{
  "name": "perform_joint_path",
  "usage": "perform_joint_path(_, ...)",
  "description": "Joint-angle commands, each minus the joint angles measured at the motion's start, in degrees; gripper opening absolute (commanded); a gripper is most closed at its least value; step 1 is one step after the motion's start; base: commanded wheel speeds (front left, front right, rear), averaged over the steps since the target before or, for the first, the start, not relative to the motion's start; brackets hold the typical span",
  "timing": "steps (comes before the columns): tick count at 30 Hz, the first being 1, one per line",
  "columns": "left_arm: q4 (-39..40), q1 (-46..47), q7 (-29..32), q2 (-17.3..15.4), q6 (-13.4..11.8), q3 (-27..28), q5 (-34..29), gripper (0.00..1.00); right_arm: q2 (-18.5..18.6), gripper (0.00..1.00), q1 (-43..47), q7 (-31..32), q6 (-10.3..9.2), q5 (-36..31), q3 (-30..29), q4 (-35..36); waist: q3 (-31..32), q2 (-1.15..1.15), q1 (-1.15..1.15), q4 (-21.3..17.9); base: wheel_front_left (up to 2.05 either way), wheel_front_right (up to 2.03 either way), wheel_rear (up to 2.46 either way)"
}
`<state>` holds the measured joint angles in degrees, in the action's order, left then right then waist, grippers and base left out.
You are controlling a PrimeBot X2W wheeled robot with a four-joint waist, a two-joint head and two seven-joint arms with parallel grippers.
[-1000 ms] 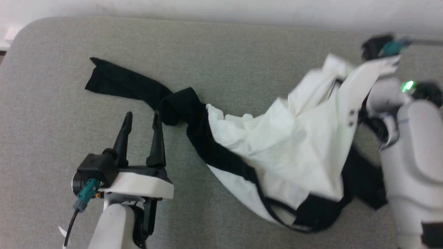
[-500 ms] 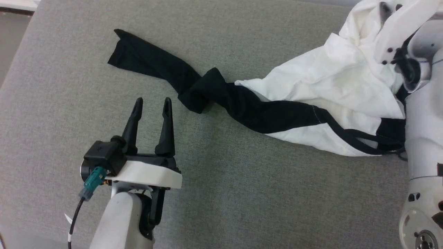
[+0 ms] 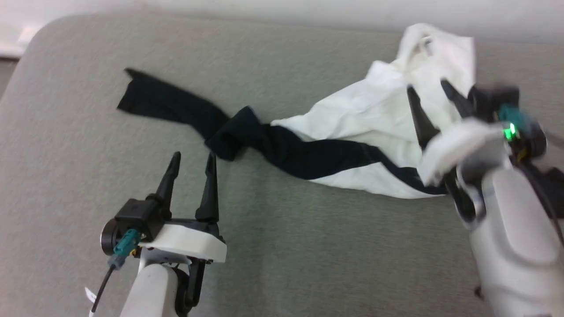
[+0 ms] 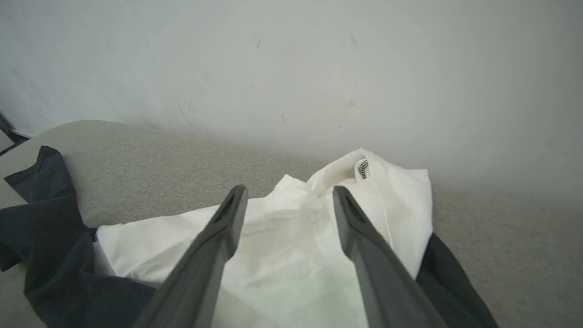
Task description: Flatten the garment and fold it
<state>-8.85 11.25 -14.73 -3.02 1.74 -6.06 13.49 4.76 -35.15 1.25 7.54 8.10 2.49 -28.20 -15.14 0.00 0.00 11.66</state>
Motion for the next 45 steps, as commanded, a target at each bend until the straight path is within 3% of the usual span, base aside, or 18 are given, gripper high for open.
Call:
perform_joint_path(1, -0.8, -0.3, -0.3, -0.4, 0.9, -0.5, -1.1, 1.00, 1.4, 1.00, 5.7, -1.9, -0.05, 1.2, 1.0, 4.8, 5.4, 0.00, 0.00, -6.7, 0.00, 0.00, 0.00)
perform_joint_path(7, -3.8, 3.2, 2.2, -2.3, 3.0, -4.7, -3.9, 1.00, 0.7, 1.00, 17.2, -2.6, -0.05, 1.9, 0.6, 15.0, 5.5, 0.00, 0.00, -11.1, 0.00, 0.00, 0.00)
perform_joint_path(15, -12.0, 13.5, 18.6, -6.5, 5.1, -11.3, -6.1, 1.00, -1.4, 1.00, 28.5, 1.2, -0.05, 3.2, 2.4, 25.0, 3.9, 0.00, 0.00, -17.5, 0.00, 0.00, 0.00)
perform_joint_path(26, -15.4, 20.9, 40.2, -9.8, 5.7, -16.2, -1.0, 1.00, -1.9, 1.00, 30.5, 2.5, -0.05, 5.0, 4.2, 29.4, 0.3, 0.00, 0.00, -21.6, 0.00, 0.00, 0.00)
perform_joint_path(33, -14.9, 21.4, 48.2, -10.8, 5.7, -17.2, 0.5, 1.00, -1.9, 1.00, 30.6, 2.5, -0.05, 5.6, 4.4, 29.4, -0.5, 0.00, 0.00, -21.6, 0.00, 0.00, 0.00)
perform_joint_path(34, -14.1, 21.3, 48.3, -10.8, 5.7, -17.5, 0.7, 0.96, -1.9, 1.00, 30.6, 2.5, -0.05, 5.7, 4.5, 29.4, -0.5, 0.00, 0.00, -21.5, 0.00, 0.00, 0.00)
perform_joint_path(35, -13.4, 21.2, 48.2, -10.9, 5.7, -17.7, 0.8, 0.46, -1.9, 1.00, 30.6, 2.5, -0.05, 5.8, 4.6, 29.5, -0.5, 0.00, 0.00, -21.3, 0.00, 0.00, 0.00)
perform_joint_path(37, -11.9, 20.9, 47.5, -11.1, 5.7, -18.2, 1.0, 0.00, -1.9, 1.00, 30.5, 2.4, -0.05, 6.0, 4.7, 29.6, -0.4, 0.00, 0.00, -21.0, 0.00, 0.00, 0.00)
perform_joint_path(45, -5.1, 17.4, 44.7, -11.9, 5.7, -20.4, 3.0, 0.00, -1.9, 1.00, 31.1, 3.2, -0.05, 6.0, 3.9, 29.6, 1.2, 0.00, 0.00, -18.6, 0.00, 0.00, 0.00)
